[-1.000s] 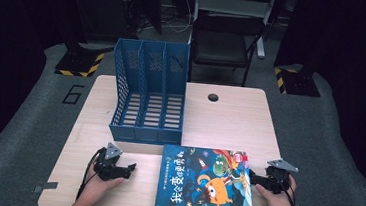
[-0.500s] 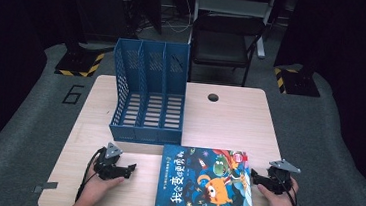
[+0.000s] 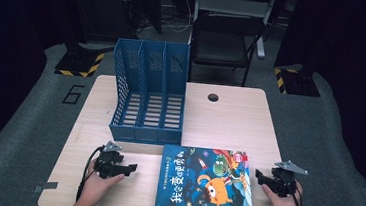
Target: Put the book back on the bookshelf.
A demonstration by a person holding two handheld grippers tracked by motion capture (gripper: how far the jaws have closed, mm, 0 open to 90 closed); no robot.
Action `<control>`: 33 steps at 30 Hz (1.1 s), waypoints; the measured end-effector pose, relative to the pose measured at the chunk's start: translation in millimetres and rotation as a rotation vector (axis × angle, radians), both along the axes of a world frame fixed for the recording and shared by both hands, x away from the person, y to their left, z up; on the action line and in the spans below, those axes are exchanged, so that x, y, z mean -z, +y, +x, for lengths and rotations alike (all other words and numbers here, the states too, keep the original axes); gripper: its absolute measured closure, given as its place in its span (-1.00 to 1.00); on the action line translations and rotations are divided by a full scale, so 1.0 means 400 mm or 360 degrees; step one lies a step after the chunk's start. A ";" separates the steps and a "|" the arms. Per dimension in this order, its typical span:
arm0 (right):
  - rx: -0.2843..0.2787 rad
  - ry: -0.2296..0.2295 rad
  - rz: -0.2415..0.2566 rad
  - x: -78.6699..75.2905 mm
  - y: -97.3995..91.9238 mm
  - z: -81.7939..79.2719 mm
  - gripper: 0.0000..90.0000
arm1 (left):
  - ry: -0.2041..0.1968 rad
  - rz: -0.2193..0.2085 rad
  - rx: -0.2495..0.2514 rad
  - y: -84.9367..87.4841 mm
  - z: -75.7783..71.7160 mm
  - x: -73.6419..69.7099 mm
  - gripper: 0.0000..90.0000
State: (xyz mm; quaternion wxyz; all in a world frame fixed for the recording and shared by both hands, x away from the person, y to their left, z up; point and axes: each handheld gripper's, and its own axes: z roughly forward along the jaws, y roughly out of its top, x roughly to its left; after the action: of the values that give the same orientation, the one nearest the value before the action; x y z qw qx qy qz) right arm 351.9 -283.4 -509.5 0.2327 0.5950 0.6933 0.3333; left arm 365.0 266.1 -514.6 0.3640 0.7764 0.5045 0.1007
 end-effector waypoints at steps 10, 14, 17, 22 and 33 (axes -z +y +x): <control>0.0004 -0.0005 0.0103 -0.021 -0.005 -0.023 -0.28 | 0.0006 -0.0029 0.0051 -0.022 -0.013 -0.016 -0.36; -0.0025 -0.0018 0.0131 -0.032 0.006 -0.031 -0.27 | 0.0006 -0.0007 0.0104 -0.030 -0.021 -0.024 -0.36; -0.0089 -0.0033 0.0149 -0.050 0.024 -0.042 -0.28 | -0.0005 -0.0027 0.0165 -0.046 -0.040 -0.036 -0.36; -0.0152 -0.0022 0.0178 -0.072 0.049 -0.059 -0.31 | -0.0015 -0.0049 0.0208 -0.065 -0.061 -0.040 -0.32; -0.0247 0.0023 0.0188 -0.080 0.109 -0.117 -0.31 | 0.0000 -0.0118 0.0292 -0.122 -0.101 -0.051 -0.37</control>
State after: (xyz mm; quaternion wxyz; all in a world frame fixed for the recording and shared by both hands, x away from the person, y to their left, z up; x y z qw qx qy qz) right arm 305.2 -239.6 -477.6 0.1657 0.5547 0.7181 0.3862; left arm 324.6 217.4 -494.0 0.4002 0.8053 0.4347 0.0484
